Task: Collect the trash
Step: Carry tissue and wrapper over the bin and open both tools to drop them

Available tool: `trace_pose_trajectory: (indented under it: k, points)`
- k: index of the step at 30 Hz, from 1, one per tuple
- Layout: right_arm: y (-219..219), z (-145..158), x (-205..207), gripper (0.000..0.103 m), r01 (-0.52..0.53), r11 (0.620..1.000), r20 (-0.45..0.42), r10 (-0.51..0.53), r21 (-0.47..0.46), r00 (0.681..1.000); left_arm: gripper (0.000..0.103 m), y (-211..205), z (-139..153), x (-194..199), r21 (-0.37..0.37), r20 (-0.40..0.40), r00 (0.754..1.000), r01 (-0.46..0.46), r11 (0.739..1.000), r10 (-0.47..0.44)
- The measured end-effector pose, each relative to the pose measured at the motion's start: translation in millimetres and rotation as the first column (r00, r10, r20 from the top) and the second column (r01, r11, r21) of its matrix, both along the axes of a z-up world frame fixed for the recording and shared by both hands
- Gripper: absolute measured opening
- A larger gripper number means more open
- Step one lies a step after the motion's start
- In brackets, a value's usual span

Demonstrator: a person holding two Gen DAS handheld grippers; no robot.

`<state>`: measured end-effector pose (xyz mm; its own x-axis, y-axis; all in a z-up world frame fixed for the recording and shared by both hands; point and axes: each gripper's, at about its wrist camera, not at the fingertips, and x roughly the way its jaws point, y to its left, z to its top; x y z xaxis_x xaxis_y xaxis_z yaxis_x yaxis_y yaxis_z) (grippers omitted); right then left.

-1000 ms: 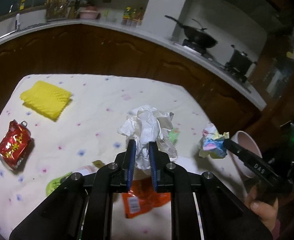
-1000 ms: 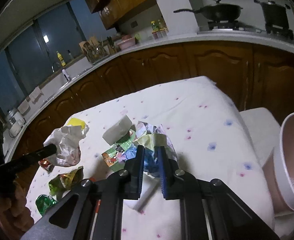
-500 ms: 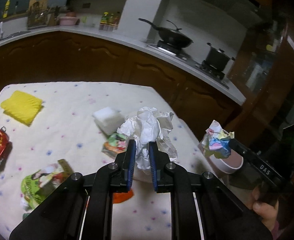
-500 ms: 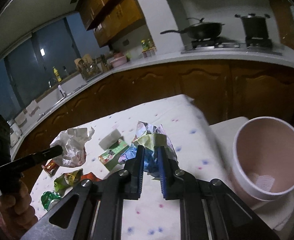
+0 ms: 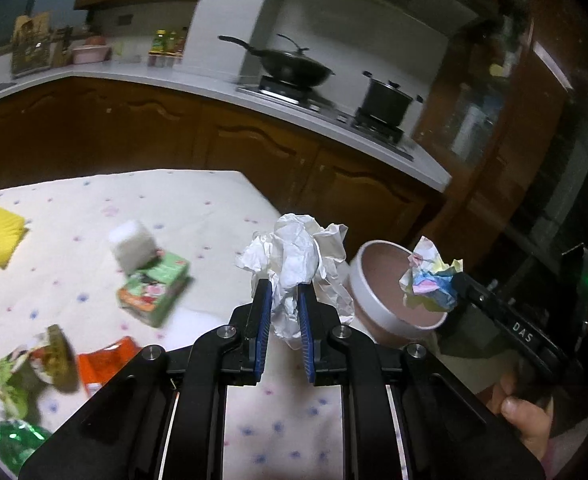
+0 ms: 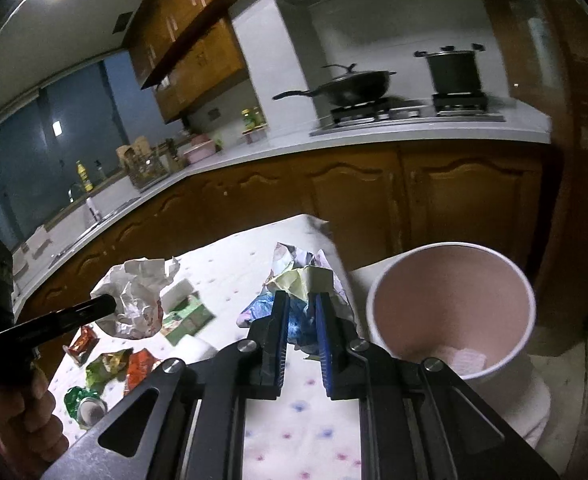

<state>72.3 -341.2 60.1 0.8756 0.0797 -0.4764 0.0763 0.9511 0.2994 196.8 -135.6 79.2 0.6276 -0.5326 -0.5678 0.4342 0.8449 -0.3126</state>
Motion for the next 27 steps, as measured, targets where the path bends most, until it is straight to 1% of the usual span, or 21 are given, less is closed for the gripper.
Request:
trace_pose_trajectory:
  k: [10,19,22,27]
  points:
    - [-29.5,-0.3,-17.3,0.013,0.072,0.997,0.008,-0.072,-0.010,0.997,0.012,-49.1,-1.4,-0.2,0.007,0.001,0.997,0.077,0.997,-0.077]
    - [-62.4,-12.9,-19.3,0.014,0.139,0.990,-0.011,-0.139,0.000,0.990,0.012,-101.6,-2.8,6.7,0.019,0.001,0.988,0.153,0.988,-0.153]
    - [-73.0,-16.7,-16.7,0.014,0.160,0.987,-0.014,-0.160,0.003,0.987,0.012,-118.7,-7.4,10.9,0.012,0.001,0.986,0.168,0.986,-0.168]
    - [-90.4,-26.4,-10.1,0.014,0.190,0.982,-0.027,-0.190,0.003,0.981,0.012,-150.8,-19.9,18.8,0.033,-0.012,0.982,0.191,0.981,-0.190]
